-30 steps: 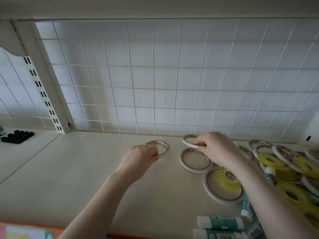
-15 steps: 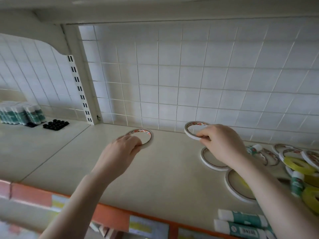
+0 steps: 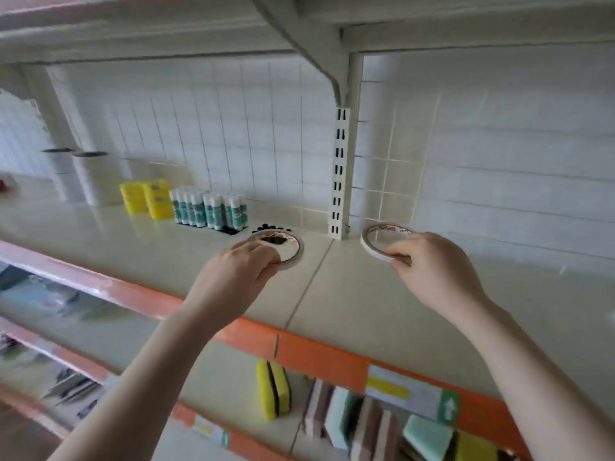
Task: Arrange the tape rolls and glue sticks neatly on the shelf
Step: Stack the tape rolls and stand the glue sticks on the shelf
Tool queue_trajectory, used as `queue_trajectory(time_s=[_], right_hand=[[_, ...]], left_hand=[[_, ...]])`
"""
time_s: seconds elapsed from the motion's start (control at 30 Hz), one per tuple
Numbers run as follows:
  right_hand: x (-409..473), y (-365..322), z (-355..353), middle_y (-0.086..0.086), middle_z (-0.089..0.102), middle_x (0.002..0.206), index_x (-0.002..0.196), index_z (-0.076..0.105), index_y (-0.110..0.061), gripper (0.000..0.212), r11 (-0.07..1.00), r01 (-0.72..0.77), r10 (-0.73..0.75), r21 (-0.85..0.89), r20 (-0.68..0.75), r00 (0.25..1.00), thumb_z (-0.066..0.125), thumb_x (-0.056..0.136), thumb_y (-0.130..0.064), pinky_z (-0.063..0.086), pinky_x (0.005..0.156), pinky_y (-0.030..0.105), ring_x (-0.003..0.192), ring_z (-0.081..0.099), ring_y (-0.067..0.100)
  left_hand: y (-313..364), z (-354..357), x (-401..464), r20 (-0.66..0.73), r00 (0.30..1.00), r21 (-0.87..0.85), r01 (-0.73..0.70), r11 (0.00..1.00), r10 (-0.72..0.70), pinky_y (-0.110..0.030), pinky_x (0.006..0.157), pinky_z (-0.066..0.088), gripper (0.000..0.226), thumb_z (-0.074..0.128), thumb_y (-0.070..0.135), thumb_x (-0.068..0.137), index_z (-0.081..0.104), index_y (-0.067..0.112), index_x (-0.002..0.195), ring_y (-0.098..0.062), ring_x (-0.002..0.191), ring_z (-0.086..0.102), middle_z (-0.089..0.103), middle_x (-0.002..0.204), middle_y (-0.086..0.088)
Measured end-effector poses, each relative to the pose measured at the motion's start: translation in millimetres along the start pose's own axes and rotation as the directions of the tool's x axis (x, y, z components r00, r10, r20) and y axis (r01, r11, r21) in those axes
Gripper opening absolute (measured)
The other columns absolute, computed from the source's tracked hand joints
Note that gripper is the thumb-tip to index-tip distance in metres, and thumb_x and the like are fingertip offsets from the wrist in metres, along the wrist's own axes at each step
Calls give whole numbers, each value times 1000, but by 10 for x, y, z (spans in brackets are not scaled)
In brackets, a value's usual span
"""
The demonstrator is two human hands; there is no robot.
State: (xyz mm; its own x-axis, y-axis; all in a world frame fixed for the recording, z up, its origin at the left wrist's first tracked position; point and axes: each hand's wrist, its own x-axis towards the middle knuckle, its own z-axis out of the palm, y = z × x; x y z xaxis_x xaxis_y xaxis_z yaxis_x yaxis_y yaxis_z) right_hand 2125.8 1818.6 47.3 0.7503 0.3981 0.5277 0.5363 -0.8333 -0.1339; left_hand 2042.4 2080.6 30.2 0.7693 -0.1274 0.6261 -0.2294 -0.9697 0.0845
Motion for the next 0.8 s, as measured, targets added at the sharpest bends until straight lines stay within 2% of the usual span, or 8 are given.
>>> queue_trajectory(time_s=[0.2, 0.37, 0.57, 0.67, 0.8], right_hand=[[510, -1251, 502, 3, 67, 92, 92, 71, -21, 14, 997, 44, -45, 59, 19, 999, 60, 85, -18, 45, 69, 33, 94, 59, 27], [1091, -2010, 829, 4, 66, 85, 91, 72, -19, 13, 990, 108, -110, 91, 18, 994, 60, 86, -18, 43, 69, 34, 86, 57, 27], [1845, -2749, 1353, 3, 65, 78, 84, 70, -17, 11, 986, 127, -126, 104, -13, 992, 59, 85, -13, 36, 58, 31, 78, 55, 30], [2280, -3102, 1595, -5, 51, 62, 68, 60, -24, 20, 985, 85, -90, 151, 29, 995, 58, 86, -14, 34, 51, 25, 68, 50, 26], [2822, -3554, 1855, -1, 61, 71, 79, 68, -24, 14, 982, 62, -73, 177, 57, 996, 59, 85, -16, 44, 61, 32, 72, 57, 26]], left_hand=[[-1188, -458, -313, -3, 998, 16, 69, 997, -69, -29, 55, 45, 9, 61, 23, 78, 65, 16, 79, -26, 68, 62, 63, 71, 1], [-2073, -652, -370, -55, 994, 53, 99, 994, -96, -26, 52, 44, 9, 60, 25, 76, 65, 18, 78, -23, 66, 62, 64, 70, 4], [-3238, -649, -340, -79, 994, 80, 83, 993, -76, -29, 51, 46, 9, 59, 27, 77, 65, 20, 80, -22, 69, 62, 63, 73, 5], [-3894, -712, -271, -63, 994, 85, 95, 992, -90, -29, 51, 46, 8, 59, 26, 76, 64, 21, 81, -23, 68, 62, 64, 73, 5], [-4692, -910, -169, -54, 992, 101, 123, 987, -118, -29, 51, 45, 9, 58, 27, 76, 63, 20, 80, -24, 68, 61, 64, 74, 3]])
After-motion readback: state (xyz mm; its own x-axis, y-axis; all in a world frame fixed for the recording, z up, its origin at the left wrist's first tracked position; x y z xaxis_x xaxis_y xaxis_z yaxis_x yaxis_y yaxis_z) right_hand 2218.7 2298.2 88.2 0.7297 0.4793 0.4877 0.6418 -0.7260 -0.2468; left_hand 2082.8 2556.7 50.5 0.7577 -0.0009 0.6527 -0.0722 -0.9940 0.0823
